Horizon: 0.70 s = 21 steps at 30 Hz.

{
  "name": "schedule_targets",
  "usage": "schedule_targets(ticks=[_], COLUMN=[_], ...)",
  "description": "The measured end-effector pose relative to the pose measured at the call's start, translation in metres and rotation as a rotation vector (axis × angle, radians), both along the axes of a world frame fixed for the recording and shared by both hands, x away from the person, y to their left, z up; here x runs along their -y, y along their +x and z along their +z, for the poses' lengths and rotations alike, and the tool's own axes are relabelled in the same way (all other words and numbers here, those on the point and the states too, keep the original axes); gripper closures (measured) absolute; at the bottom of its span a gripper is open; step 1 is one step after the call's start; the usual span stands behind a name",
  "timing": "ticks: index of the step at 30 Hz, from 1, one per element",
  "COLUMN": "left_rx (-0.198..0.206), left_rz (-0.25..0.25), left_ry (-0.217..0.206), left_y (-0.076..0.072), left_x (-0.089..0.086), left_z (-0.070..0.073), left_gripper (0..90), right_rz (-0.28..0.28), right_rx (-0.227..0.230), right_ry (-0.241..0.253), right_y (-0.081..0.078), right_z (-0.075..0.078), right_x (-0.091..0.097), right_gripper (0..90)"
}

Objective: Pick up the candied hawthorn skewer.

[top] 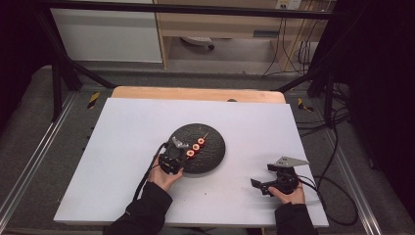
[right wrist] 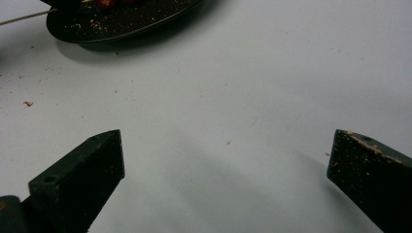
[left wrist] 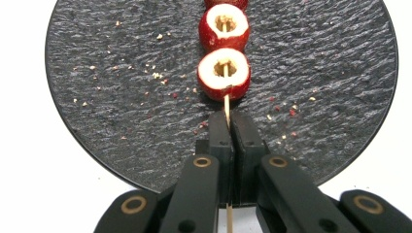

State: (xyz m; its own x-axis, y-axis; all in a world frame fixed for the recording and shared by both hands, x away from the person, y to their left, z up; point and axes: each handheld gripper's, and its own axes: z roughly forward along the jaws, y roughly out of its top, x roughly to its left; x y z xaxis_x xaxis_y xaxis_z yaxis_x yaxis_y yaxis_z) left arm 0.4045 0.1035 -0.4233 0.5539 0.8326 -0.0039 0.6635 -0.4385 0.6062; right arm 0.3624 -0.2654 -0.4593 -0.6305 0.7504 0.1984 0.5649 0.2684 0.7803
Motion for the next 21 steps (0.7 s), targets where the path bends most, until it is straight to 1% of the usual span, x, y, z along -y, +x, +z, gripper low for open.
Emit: schedule_targets(ticks=[2,5,11,13,15,19,21], left_rx=[0.005,0.001,0.036,0.052,0.060,0.092,0.102], left_rz=[-0.001,-0.008,-0.021,-0.022,-0.022,-0.025,-0.034], left_ry=[-0.004,-0.019,-0.059,-0.079,-0.103,-0.143,-0.166], left_y=[0.000,-0.001,-0.004,-0.006,-0.008,-0.014,-0.017], left_x=[0.000,-0.002,-0.008,-0.011,-0.016,-0.027,-0.033], left_z=[-0.001,-0.001,0.002,0.003,0.005,0.008,0.009], left_gripper=[87.8,88.0,88.4,88.5,88.5,88.4,88.4], right_rz=[0.000,0.000,0.001,0.001,0.001,0.000,0.000], right_rx=[0.000,-0.001,-0.002,-0.002,-0.002,-0.001,-0.001], right_ry=[0.001,0.002,0.003,0.004,0.004,0.005,0.006], right_y=[0.000,0.000,0.000,0.000,0.000,0.000,0.000], right_z=[0.000,0.000,0.000,0.000,0.000,0.000,0.000], right_x=[0.000,0.000,0.000,0.000,0.000,0.000,0.000], right_gripper=[1.0,1.0,1.0,1.0,1.0,1.0,1.0])
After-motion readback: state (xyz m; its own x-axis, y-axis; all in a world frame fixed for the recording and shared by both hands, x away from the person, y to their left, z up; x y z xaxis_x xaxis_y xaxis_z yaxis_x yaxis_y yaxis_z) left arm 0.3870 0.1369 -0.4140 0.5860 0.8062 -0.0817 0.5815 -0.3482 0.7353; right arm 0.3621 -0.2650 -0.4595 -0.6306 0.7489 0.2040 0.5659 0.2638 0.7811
